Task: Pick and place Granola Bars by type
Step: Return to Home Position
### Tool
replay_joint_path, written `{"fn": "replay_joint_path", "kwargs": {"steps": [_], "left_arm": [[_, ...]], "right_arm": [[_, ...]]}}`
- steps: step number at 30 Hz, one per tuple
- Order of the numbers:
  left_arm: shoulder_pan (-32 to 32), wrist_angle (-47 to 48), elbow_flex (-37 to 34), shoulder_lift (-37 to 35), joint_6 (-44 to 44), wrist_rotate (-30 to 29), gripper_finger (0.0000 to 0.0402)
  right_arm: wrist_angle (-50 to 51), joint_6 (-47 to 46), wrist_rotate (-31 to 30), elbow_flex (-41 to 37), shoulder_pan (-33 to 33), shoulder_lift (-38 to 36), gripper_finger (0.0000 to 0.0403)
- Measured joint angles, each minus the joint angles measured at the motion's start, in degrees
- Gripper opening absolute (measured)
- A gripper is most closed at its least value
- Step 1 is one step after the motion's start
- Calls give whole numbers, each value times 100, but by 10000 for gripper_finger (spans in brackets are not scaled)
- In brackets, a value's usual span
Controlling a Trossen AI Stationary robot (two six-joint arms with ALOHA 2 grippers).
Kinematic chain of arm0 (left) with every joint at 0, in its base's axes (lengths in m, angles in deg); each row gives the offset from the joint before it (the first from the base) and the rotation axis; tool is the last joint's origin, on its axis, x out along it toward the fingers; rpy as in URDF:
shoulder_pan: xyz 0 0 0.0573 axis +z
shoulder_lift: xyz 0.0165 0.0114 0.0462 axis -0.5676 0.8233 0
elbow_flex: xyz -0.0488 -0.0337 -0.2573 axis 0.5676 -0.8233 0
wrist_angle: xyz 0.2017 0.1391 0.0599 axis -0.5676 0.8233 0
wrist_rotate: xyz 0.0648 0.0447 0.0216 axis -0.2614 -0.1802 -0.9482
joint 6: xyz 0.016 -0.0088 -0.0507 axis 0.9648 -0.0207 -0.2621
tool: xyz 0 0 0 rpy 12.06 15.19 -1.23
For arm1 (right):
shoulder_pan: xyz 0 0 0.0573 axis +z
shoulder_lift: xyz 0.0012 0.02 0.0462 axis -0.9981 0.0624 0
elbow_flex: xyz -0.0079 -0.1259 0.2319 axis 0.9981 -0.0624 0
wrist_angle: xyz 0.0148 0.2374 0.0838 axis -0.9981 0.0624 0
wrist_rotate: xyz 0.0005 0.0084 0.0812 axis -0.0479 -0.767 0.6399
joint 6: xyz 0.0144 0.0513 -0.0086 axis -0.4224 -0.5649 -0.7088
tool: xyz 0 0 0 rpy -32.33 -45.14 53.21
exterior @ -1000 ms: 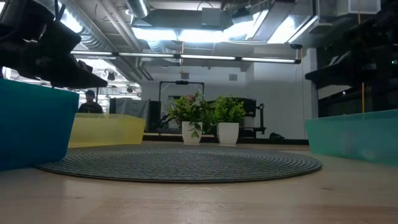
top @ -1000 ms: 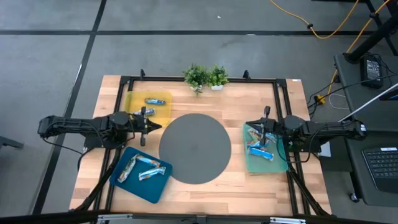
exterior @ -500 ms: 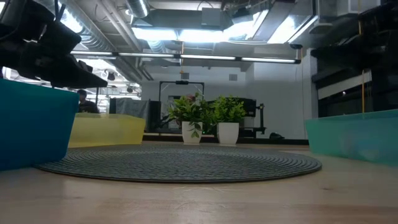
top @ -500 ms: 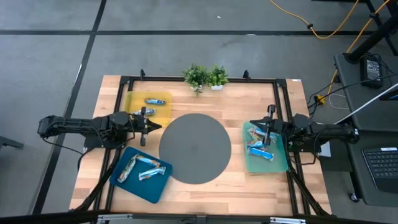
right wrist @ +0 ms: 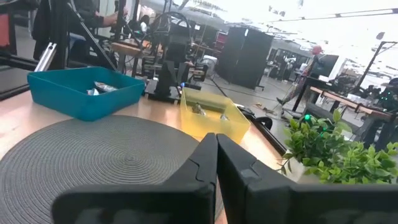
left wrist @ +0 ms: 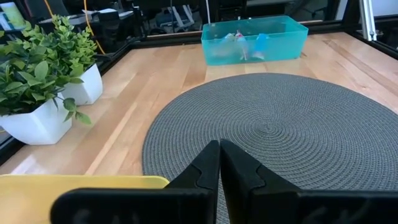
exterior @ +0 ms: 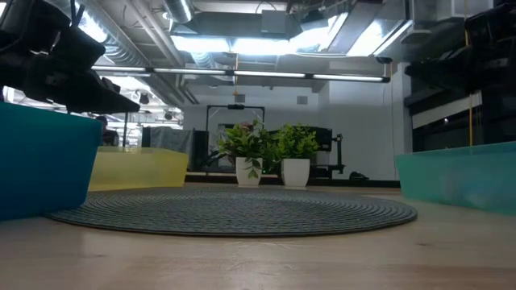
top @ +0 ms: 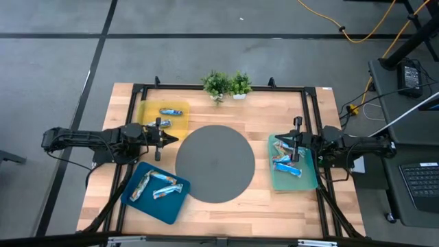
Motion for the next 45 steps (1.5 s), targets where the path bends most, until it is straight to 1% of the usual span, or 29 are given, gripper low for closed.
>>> {"fn": "replay_joint_path", "kwargs": {"steps": [5,9,19,26,35,45], "left_arm": [[0,0,1,0,0,-3,4],[0,1,1,0,0,-5,7],[-2,1,0,0,1,-6,3],[-2,2,0,0,0,-6,8],[-1,2,0,0,1,-7,2],[-2,2,2,0,0,-6,8]], "right_arm": [[0,-5,2,0,0,2,27],[0,-5,4,0,0,0,33],[0,-5,7,0,0,2,34],[0,-5,7,0,0,0,35],[0,-5,7,0,0,1,35],[0,-5,7,0,0,2,35]]}}
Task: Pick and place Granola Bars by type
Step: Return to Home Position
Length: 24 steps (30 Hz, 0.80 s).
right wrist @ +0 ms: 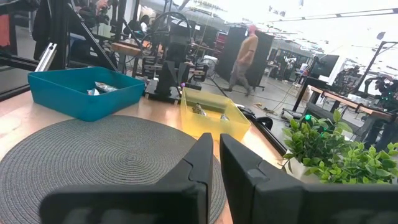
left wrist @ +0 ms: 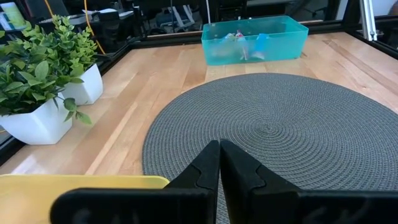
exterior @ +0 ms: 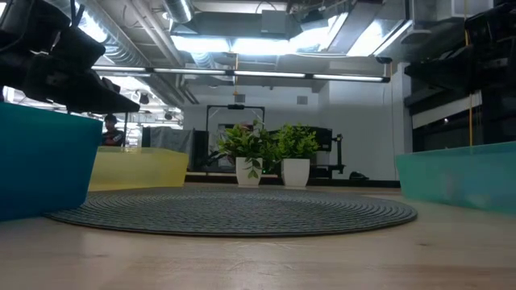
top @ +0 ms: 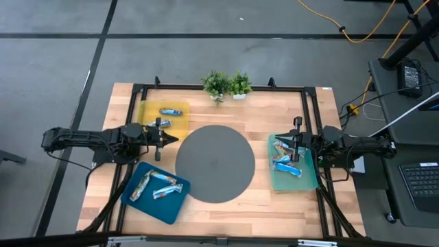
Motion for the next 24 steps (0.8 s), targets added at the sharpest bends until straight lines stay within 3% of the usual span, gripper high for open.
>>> {"fn": "replay_joint_path", "kwargs": {"steps": [24], "left_arm": [[2,0,-1,0,1,0,6]], "right_arm": [[-1,0,0,-1,0,-1,35]]}}
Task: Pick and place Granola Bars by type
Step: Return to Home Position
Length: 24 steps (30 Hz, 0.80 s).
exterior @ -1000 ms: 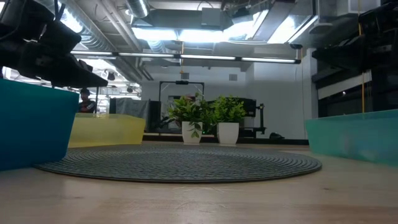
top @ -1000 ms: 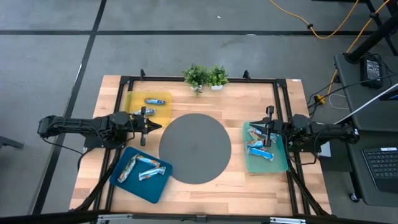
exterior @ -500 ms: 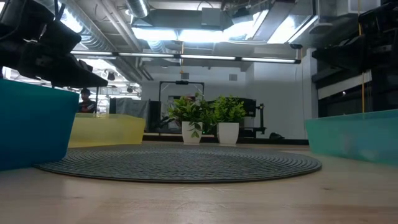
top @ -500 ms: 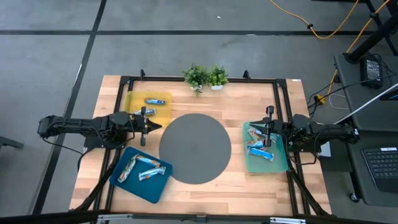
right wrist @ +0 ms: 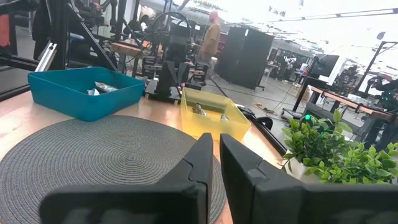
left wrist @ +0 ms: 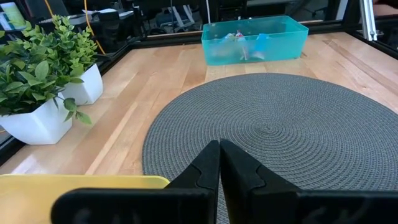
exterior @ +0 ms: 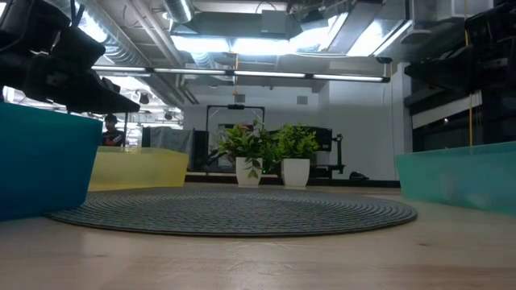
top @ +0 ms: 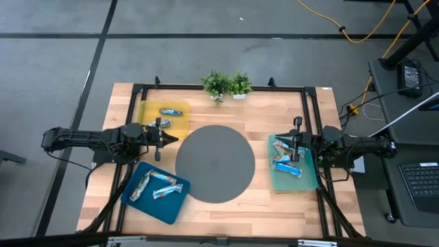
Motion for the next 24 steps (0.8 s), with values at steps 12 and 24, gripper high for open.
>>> {"fn": "replay_joint_path", "kwargs": {"steps": [12,24], "left_arm": [[0,2,1,0,-1,0,4],[0,1,0,-1,0,0,4]], "right_arm": [[1,2,0,-1,0,-1,35],[-1,1,-1,0,0,0,35]]}}
